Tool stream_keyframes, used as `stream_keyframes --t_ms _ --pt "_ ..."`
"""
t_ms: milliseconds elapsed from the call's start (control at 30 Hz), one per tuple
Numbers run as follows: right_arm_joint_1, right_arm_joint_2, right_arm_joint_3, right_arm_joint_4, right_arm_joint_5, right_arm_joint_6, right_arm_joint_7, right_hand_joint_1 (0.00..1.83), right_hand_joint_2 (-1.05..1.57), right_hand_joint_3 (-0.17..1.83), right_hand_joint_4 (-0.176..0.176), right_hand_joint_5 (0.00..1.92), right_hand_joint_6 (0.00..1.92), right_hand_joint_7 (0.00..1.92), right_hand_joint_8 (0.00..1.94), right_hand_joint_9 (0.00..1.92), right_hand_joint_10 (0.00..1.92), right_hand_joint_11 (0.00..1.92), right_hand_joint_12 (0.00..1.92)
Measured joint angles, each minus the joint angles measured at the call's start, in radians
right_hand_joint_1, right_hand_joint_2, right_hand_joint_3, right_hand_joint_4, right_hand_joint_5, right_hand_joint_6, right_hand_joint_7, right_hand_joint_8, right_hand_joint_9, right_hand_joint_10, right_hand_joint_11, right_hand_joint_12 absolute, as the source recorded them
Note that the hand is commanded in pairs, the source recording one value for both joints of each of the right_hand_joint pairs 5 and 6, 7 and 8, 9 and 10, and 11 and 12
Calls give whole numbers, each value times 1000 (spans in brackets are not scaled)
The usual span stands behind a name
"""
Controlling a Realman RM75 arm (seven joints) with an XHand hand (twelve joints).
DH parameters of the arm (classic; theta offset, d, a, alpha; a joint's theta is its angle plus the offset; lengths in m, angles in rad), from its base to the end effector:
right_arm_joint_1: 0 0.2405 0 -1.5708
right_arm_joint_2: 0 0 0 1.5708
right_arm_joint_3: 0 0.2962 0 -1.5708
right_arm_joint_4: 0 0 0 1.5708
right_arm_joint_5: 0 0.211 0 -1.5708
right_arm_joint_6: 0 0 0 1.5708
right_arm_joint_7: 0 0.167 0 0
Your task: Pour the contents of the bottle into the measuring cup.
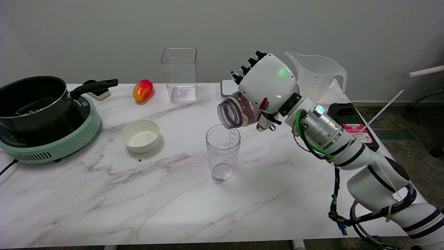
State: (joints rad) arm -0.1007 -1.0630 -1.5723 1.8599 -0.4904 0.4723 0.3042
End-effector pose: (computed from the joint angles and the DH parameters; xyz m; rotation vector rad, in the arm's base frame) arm -0.1628 -0.3108 0.2717 1.8240 1.0281 -0.0771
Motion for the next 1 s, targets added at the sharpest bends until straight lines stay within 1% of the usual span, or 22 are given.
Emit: stream_keyframes --t_ms 567,1000 --pt "16 -2 -6 0 -89 -1 -3 1169 1571 273 0 1920 1920 1836 1836 1546 1546 1346 1346" --pt "24 -8 -12 3 -120 11 -16 1170 1571 273 0 1920 1920 1836 1836 1549 1549 1347 1347"
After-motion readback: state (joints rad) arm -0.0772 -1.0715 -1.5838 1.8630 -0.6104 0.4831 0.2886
